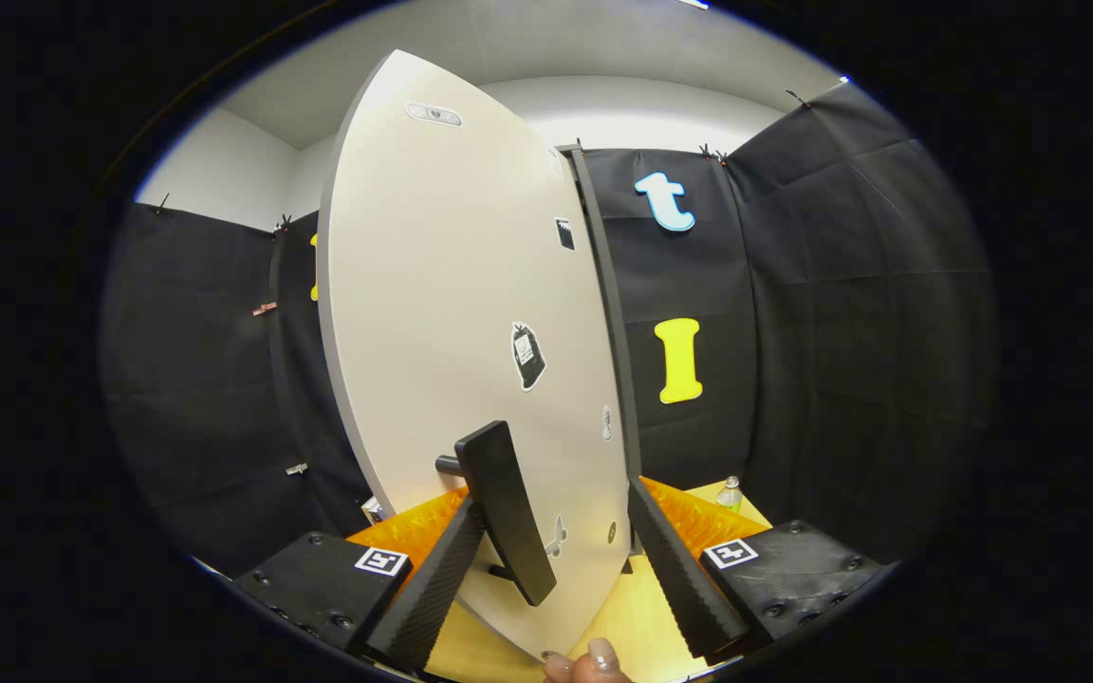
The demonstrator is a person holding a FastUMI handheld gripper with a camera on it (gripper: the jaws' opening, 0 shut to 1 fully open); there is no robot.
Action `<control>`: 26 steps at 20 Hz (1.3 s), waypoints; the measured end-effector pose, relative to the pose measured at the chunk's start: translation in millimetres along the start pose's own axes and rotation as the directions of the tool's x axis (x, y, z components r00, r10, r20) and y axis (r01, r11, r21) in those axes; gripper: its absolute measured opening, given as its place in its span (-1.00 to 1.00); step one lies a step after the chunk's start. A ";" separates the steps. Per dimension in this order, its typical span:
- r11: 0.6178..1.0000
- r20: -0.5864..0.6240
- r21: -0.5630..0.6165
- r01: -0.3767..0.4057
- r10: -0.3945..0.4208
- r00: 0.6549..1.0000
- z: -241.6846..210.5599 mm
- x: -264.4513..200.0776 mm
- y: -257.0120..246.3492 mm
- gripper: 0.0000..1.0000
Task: Open the shoe cabinet door, grab the shoes and put them into the shoe cabinet, then close the shoe cabinet door.
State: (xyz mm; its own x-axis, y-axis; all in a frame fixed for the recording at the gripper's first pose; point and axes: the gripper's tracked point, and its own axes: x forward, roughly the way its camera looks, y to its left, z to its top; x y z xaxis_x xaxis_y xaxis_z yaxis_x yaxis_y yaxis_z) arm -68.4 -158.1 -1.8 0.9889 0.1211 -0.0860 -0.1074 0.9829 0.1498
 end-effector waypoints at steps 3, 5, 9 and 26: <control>1.000 0.005 -0.016 -0.006 0.006 1.000 -2.8 12.7 24.3 0.94; 1.000 0.009 -0.022 -0.019 0.019 1.000 -5.5 19.8 44.0 0.94; 0.997 0.009 -0.034 -0.067 0.067 0.998 -14.8 39.7 87.8 0.95; 0.991 0.033 -0.080 -0.104 0.107 0.994 -20.6 79.8 143.7 0.97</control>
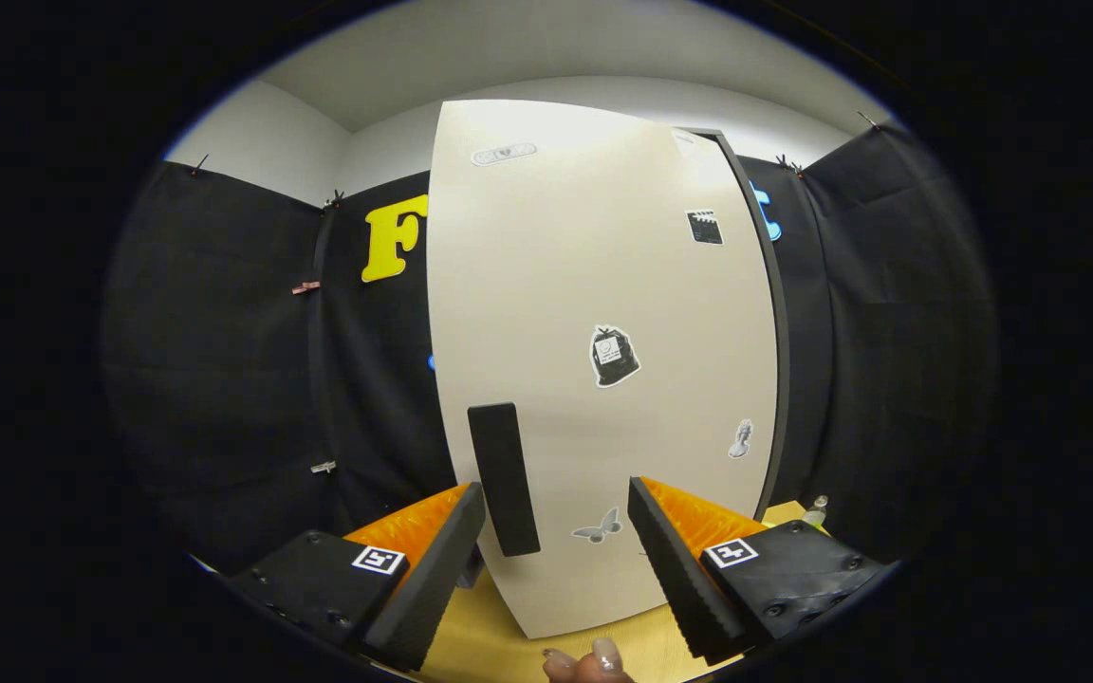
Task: Open the shoe cabinet door, grab the shoes and put them into the shoe cabinet, then close the shoe cabinet door.
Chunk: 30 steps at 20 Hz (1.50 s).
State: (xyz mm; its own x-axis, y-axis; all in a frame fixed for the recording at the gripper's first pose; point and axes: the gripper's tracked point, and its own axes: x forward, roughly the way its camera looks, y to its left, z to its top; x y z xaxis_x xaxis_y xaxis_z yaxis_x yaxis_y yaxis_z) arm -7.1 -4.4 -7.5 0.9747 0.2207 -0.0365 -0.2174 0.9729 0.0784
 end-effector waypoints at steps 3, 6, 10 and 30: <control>1.000 0.005 -0.010 0.019 -0.019 1.000 -1.4 3.1 -3.0 0.97; 0.999 0.012 -0.017 0.028 -0.028 1.000 0.1 3.7 -1.9 0.97; 0.999 0.020 -0.033 0.039 -0.038 0.999 1.1 3.4 0.2 0.97; 0.996 0.037 -0.066 0.056 -0.053 0.998 3.2 -4.4 12.6 0.97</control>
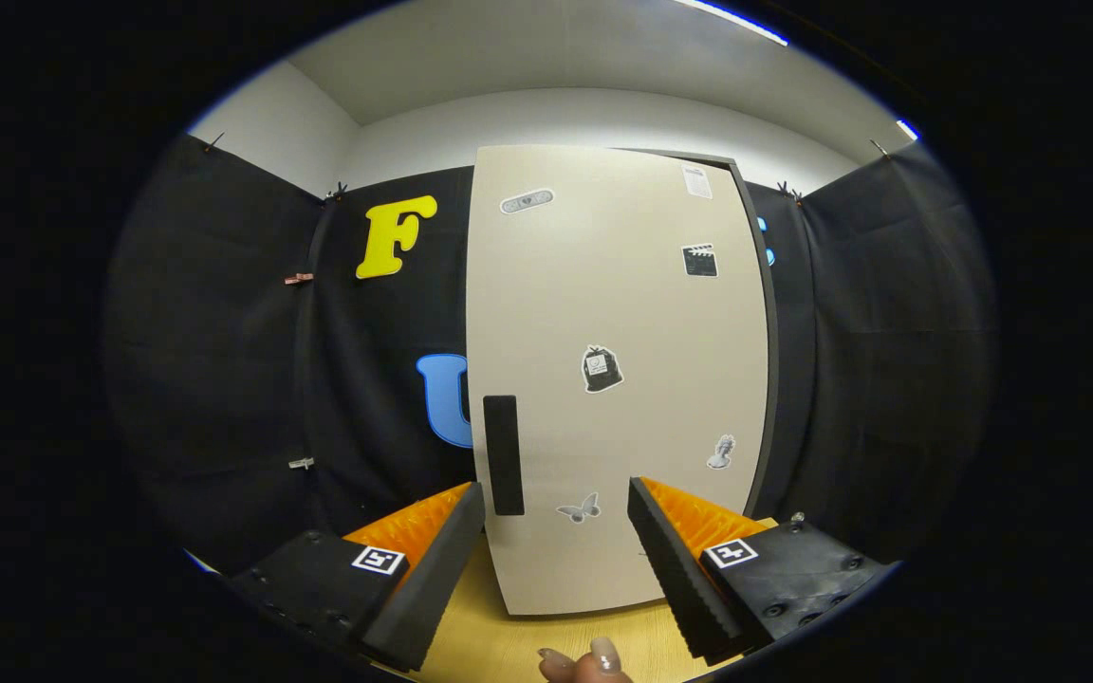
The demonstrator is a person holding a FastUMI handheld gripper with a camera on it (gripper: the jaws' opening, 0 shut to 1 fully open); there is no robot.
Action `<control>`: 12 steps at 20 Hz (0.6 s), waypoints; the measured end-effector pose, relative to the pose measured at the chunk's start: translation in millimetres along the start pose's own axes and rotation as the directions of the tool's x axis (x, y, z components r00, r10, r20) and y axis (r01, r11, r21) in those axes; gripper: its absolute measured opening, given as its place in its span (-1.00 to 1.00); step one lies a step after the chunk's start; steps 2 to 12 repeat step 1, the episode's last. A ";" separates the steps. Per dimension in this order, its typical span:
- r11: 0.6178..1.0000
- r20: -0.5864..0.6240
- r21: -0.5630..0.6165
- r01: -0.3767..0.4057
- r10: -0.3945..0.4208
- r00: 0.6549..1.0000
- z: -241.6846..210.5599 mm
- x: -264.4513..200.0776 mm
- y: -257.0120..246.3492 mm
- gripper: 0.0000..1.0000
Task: Open the shoe cabinet door, grab the shoes and put them into the shoe cabinet, then close the shoe cabinet door.
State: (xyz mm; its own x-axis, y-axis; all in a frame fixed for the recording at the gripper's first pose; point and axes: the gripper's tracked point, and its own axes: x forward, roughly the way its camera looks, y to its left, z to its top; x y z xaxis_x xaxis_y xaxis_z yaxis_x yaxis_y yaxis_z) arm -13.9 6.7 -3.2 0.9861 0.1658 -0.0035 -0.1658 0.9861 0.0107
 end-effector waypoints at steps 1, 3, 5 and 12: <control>1.000 0.000 -0.003 0.003 -0.003 1.000 0.2 -0.5 -0.1 0.97; 1.000 0.000 -0.003 0.003 -0.003 1.000 0.2 -0.5 -0.1 0.97; 1.000 0.000 -0.003 0.003 -0.003 1.000 0.2 -0.5 -0.1 0.97; 1.000 0.000 -0.003 0.003 -0.003 1.000 0.2 -0.5 -0.1 0.97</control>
